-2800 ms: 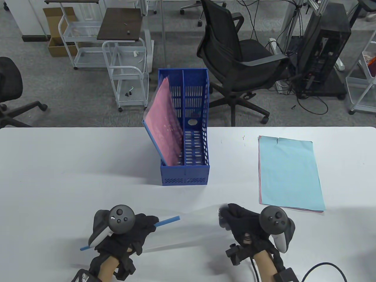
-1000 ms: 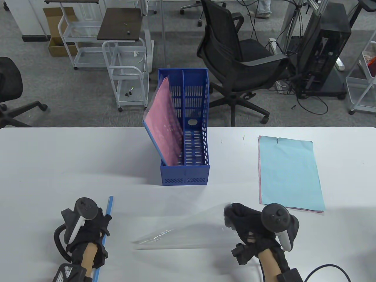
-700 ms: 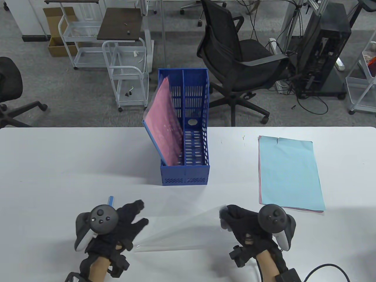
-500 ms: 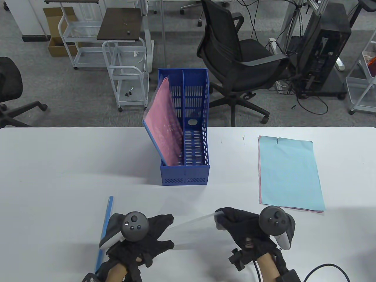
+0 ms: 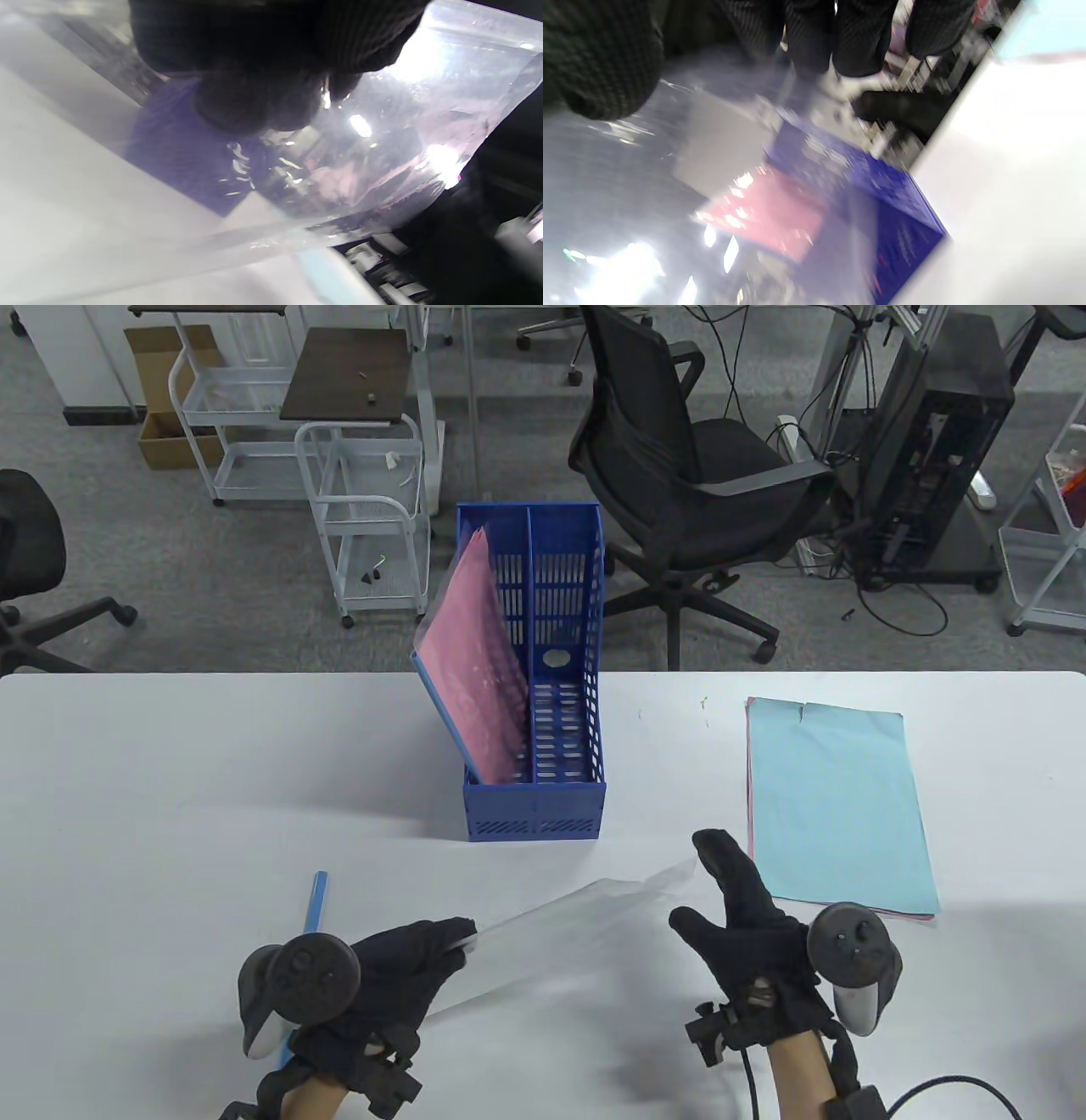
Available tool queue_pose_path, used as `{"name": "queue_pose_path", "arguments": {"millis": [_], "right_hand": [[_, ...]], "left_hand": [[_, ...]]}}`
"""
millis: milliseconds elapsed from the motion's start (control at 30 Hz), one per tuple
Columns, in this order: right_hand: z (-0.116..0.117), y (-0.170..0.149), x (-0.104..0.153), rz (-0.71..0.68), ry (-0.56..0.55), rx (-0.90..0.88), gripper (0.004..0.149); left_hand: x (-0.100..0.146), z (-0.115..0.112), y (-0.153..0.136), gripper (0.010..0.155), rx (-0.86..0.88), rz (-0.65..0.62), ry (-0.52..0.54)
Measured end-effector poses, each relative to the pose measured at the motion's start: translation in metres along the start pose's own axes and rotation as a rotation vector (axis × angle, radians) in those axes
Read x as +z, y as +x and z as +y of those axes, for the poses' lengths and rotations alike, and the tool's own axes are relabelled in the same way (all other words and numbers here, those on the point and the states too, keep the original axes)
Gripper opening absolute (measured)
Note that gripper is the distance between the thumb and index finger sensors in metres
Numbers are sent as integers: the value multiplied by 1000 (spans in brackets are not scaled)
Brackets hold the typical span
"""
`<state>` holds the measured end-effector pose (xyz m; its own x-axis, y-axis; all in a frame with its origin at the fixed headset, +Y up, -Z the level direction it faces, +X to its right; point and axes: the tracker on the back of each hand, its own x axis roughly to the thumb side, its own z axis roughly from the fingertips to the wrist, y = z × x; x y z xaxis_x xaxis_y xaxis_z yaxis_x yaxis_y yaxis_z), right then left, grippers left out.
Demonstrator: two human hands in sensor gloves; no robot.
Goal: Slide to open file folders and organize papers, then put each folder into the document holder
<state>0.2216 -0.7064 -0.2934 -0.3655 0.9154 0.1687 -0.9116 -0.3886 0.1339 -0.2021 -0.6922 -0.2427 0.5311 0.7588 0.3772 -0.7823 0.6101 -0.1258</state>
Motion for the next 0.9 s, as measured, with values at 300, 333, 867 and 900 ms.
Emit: {"name": "queue_pose_path", "arguments": {"millis": [300, 333, 867, 900], "right_hand": [[31, -7, -11, 3, 303, -332, 53], [30, -6, -10, 11, 287, -352, 44], [27, -2, -4, 219, 33, 22, 42], [32, 1, -3, 225, 17, 66, 42]], "left_hand": [[0, 2, -19, 43, 349, 50, 1], [0, 0, -22, 44, 365, 78, -7], [-3, -27, -30, 62, 170, 373, -109], [-5, -35, -28, 62, 216, 356, -173]]}}
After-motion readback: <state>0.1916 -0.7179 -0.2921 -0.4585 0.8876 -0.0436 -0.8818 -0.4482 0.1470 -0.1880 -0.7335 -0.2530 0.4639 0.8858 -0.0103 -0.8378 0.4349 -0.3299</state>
